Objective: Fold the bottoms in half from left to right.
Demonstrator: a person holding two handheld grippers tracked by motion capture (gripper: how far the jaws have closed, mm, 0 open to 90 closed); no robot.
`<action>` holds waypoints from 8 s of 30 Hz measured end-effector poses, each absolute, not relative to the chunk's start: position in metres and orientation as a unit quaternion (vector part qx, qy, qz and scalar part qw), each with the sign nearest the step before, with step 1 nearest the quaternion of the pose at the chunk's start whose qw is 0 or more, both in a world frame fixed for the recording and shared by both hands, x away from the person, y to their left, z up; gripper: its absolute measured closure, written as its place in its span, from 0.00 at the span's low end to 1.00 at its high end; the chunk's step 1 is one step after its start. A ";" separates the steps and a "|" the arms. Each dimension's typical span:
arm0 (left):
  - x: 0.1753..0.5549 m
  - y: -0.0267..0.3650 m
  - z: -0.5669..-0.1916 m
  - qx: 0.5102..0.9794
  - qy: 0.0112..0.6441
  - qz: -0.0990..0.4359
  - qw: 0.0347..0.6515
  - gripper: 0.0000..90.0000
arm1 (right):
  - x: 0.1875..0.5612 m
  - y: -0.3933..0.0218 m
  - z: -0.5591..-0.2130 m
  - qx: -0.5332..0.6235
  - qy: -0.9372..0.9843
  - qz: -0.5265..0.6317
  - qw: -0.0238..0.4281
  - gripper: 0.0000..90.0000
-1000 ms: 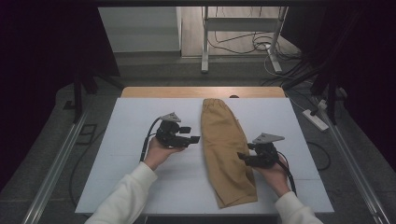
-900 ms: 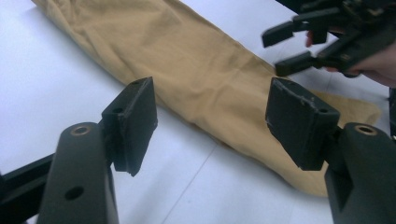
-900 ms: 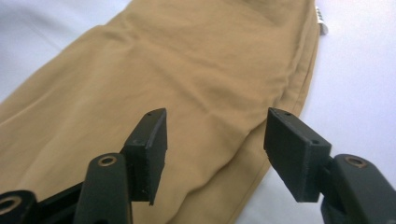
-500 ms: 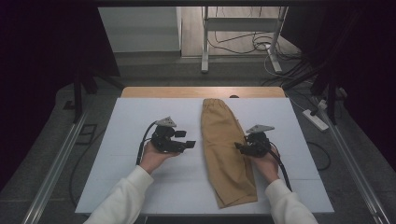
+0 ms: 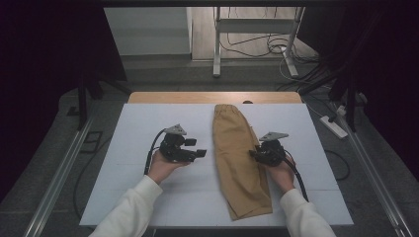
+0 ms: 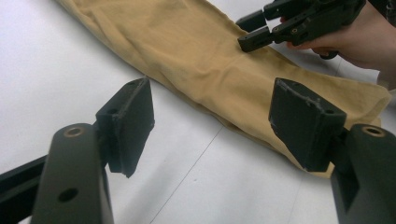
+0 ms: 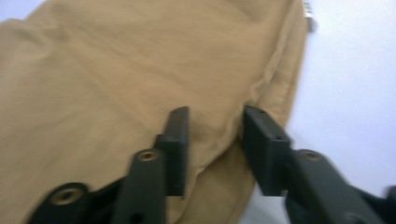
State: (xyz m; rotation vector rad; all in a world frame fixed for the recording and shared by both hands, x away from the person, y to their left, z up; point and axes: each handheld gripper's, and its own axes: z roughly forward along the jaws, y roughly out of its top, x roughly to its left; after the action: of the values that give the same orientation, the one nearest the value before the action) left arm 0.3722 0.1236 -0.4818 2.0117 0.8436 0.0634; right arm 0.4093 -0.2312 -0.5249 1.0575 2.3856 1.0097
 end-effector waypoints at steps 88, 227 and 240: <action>0.374 0.130 -0.483 0.816 0.356 0.034 0.454 0.29 | 0.329 -0.140 -0.493 0.215 0.896 0.368 0.126 0.37; 0.376 0.133 -0.485 0.815 0.363 0.034 0.451 0.26 | 0.358 -0.181 -0.485 0.278 0.844 0.449 0.091 0.41; 0.376 0.134 -0.485 0.814 0.365 0.035 0.450 0.26 | 0.365 -0.194 -0.482 0.286 0.839 0.452 0.103 0.41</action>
State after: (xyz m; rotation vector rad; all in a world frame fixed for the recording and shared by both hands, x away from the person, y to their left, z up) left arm 0.3758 0.1341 -0.4851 2.0128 0.9016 0.0875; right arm 0.3650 -0.1944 -0.4822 0.8427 2.4752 1.3331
